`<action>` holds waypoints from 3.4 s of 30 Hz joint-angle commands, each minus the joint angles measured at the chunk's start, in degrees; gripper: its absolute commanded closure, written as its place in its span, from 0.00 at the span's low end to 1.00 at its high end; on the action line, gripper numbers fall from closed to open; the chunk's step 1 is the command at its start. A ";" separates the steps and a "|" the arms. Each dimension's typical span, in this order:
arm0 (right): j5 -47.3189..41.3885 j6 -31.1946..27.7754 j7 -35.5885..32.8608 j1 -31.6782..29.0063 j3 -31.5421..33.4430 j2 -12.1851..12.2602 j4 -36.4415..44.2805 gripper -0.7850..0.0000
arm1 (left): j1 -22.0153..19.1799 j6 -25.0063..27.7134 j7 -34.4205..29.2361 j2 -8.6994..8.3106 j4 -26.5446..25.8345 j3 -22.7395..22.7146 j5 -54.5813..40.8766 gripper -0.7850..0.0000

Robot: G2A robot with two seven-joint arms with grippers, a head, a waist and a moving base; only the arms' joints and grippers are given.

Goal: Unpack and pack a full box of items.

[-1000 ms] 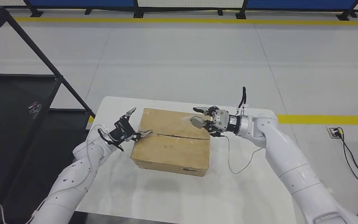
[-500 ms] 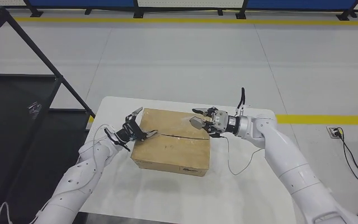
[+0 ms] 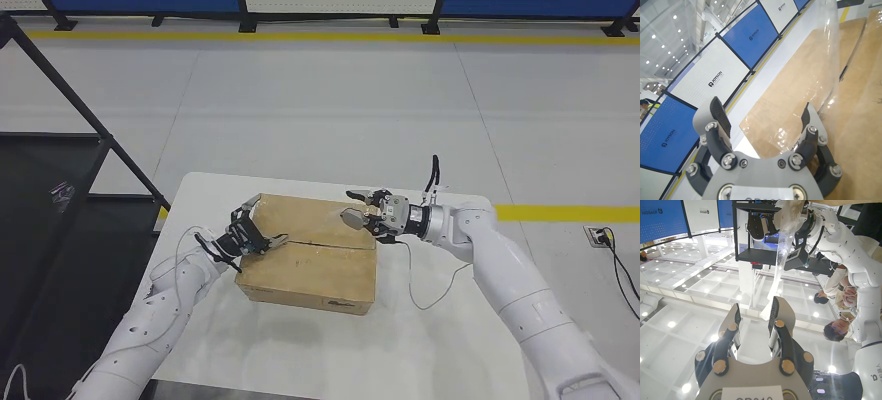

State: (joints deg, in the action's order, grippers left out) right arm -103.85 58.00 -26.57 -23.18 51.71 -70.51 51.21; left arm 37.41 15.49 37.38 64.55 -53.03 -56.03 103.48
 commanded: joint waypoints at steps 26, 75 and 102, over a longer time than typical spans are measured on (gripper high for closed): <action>5.61 -0.43 -6.86 -3.68 7.04 1.37 3.49 0.40 | 0.43 -0.22 -0.76 0.65 -0.17 -0.52 0.85 0.00; 45.03 -27.20 -12.38 -23.28 15.89 13.18 36.66 0.00 | 6.63 -0.84 -0.11 -0.25 -8.23 -6.09 0.57 0.00; 87.71 -45.26 -21.77 -25.58 12.01 15.35 47.15 0.00 | 8.04 -0.35 0.03 -0.32 -9.92 -7.56 0.84 0.00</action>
State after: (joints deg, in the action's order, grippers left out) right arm -16.47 12.74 -48.58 -48.65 63.79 -55.16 98.28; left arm 45.43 15.09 37.38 64.22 -62.91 -63.57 104.37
